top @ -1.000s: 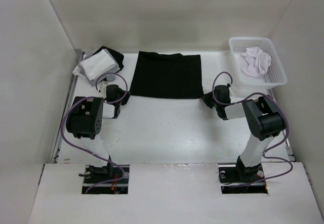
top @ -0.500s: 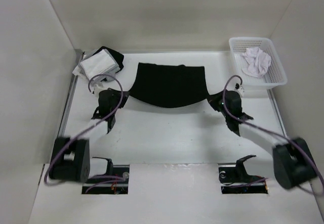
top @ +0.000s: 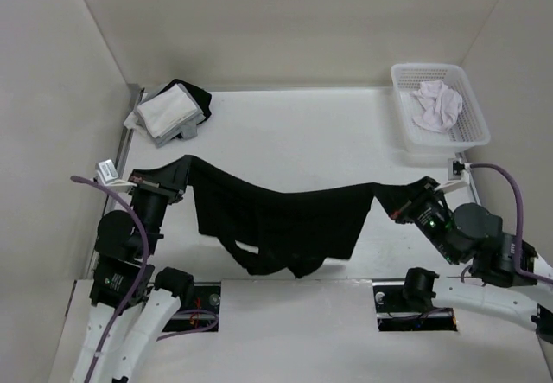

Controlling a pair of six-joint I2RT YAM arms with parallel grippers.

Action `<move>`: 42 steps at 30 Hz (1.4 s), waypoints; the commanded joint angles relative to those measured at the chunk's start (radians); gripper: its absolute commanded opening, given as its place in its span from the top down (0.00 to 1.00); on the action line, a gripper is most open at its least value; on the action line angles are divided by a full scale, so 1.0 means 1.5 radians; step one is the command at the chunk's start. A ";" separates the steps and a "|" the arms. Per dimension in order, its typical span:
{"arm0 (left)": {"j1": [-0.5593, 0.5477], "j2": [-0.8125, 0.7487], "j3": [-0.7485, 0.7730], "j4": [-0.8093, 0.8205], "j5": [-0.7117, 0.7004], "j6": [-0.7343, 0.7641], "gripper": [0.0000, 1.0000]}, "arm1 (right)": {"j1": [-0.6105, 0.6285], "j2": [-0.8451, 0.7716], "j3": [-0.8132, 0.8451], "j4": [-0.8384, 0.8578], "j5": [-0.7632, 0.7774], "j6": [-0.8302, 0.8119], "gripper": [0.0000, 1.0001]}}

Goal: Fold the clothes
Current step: Fold the tank top

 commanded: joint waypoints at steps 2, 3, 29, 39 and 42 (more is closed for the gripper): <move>-0.004 0.069 -0.015 -0.086 -0.024 0.021 1.00 | 0.037 0.079 0.034 -0.102 0.105 -0.031 1.00; 0.002 0.091 -0.020 -0.075 -0.019 0.024 1.00 | 0.010 0.096 0.030 -0.085 0.082 -0.049 1.00; 0.109 0.761 0.058 0.354 0.076 -0.016 1.00 | -0.573 0.714 0.035 0.444 -0.465 -0.125 1.00; 0.156 0.529 -0.181 0.373 0.130 -0.022 1.00 | -0.556 0.494 -0.203 0.453 -0.465 -0.105 1.00; 0.171 0.483 -0.215 0.366 0.166 -0.024 1.00 | -0.550 0.423 -0.253 0.441 -0.466 -0.099 1.00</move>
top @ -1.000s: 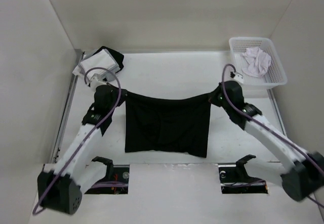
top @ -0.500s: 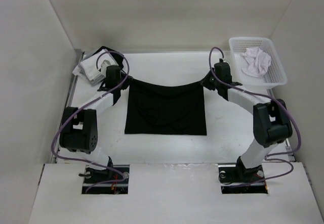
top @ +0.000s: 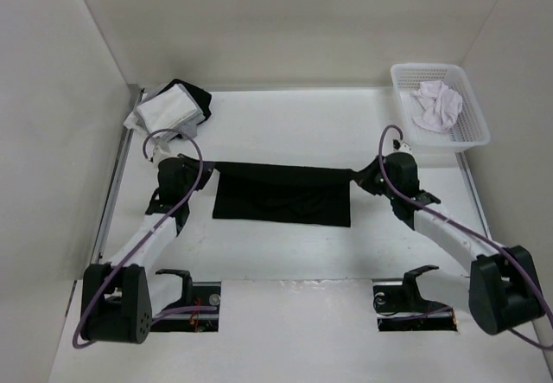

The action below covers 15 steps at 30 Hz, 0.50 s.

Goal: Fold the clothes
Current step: Fold the tank top

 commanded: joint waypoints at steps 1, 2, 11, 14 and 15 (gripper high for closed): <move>0.020 -0.064 -0.036 0.034 0.059 -0.009 1.00 | 0.010 -0.090 -0.042 0.012 0.001 0.014 1.00; 0.026 -0.079 -0.047 0.031 0.072 -0.012 1.00 | 0.011 -0.118 -0.056 0.000 0.003 0.014 1.00; 0.066 -0.216 -0.139 -0.019 0.145 -0.018 1.00 | 0.074 -0.260 -0.156 -0.096 0.046 0.060 1.00; 0.080 -0.246 -0.167 -0.033 0.159 -0.015 1.00 | 0.101 -0.286 -0.191 -0.109 0.068 0.097 1.00; 0.086 -0.256 -0.178 -0.036 0.169 -0.016 1.00 | 0.114 -0.302 -0.197 -0.118 0.076 0.116 1.00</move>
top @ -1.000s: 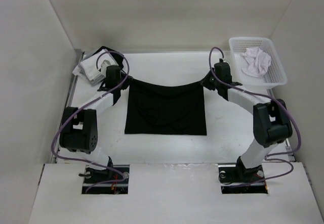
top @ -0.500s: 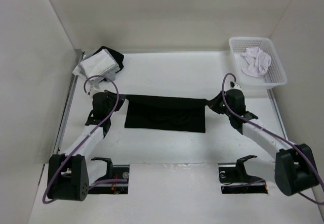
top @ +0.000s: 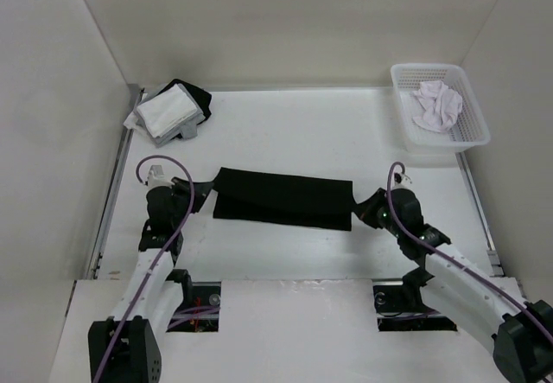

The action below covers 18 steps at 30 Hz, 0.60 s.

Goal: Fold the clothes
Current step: Fold the tank top

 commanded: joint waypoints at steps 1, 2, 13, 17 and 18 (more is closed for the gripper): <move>0.021 -0.032 -0.028 -0.005 0.041 0.001 1.00 | 0.040 -0.046 -0.021 -0.036 0.049 0.066 1.00; 0.026 -0.037 -0.032 -0.007 0.047 0.000 1.00 | 0.059 -0.059 -0.025 -0.049 0.064 0.078 1.00; 0.107 -0.061 -0.096 -0.017 0.105 0.018 0.95 | 0.166 -0.071 -0.034 -0.180 0.154 0.207 1.00; 0.120 -0.051 -0.084 -0.016 0.104 0.032 0.80 | 0.194 -0.034 -0.013 -0.195 0.153 0.204 0.80; 0.123 -0.057 -0.073 -0.018 0.107 0.032 0.76 | 0.205 -0.033 0.003 -0.213 0.158 0.200 0.73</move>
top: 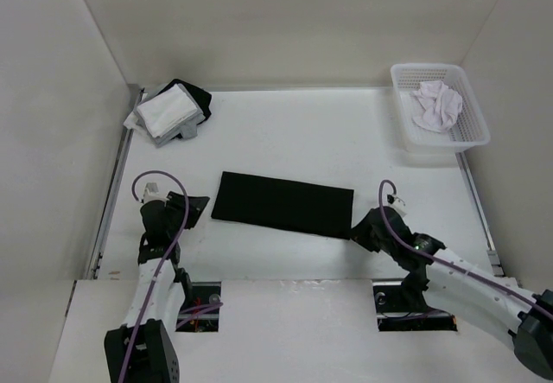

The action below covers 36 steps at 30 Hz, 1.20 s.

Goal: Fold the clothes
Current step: Fold the tank top

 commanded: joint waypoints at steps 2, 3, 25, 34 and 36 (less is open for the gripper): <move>0.003 -0.026 0.048 0.013 0.011 0.015 0.74 | 0.049 -0.005 0.076 -0.080 0.050 -0.015 0.64; 0.000 -0.028 0.058 0.012 0.005 0.013 0.75 | 0.056 -0.015 0.094 -0.095 0.073 -0.030 0.61; -0.680 0.494 0.206 0.343 -0.291 -0.068 0.86 | 0.046 0.407 0.060 0.619 -0.064 -0.095 1.00; -0.667 0.528 0.137 0.387 -0.292 -0.080 0.87 | 0.071 0.420 -0.034 0.627 0.002 -0.029 1.00; -0.655 0.536 0.130 0.388 -0.284 -0.080 0.87 | 0.071 0.389 -0.042 0.616 0.000 -0.033 0.96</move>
